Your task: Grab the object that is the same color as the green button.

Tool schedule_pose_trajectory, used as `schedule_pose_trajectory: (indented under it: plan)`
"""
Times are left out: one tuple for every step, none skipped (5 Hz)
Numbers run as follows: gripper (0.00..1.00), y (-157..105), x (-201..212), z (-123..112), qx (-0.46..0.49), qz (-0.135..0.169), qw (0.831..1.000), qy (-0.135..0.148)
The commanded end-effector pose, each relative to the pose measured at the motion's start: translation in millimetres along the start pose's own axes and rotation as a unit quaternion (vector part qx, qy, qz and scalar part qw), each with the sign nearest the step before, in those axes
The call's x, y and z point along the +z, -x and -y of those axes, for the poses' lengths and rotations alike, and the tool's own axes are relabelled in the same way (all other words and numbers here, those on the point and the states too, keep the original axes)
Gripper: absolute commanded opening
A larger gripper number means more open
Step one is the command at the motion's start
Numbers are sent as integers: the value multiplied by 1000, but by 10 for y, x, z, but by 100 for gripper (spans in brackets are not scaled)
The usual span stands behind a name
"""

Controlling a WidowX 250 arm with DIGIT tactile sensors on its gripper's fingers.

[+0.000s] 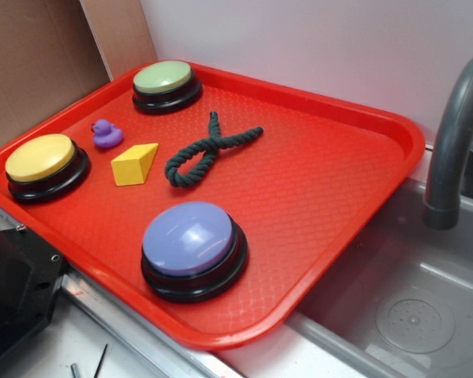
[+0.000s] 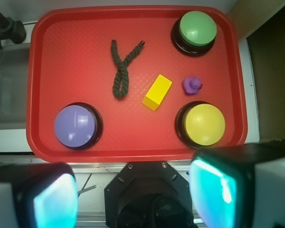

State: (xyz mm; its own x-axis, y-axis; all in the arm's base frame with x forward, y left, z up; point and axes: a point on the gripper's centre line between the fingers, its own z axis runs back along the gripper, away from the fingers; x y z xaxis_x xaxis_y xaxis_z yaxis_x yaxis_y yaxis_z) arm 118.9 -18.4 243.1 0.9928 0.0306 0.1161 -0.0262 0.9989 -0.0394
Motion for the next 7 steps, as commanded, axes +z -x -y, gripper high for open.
schedule_pose_trajectory:
  plan:
    - [100,0,0,0,0,0,1000,0]
    - [100,-305,-530,-247,3,-4,1000,16]
    - [100,-715,-1039,-436,-3,-10,999,43]
    - [100,-875,-1482,-424,10,-7,999,46]
    - [100,-799,-1923,-337,24,-23,998,46]
    - [100,-720,-1903,-190,18,60,994,91]
    - [100,-684,-1952,-1,-5,50,997,57]
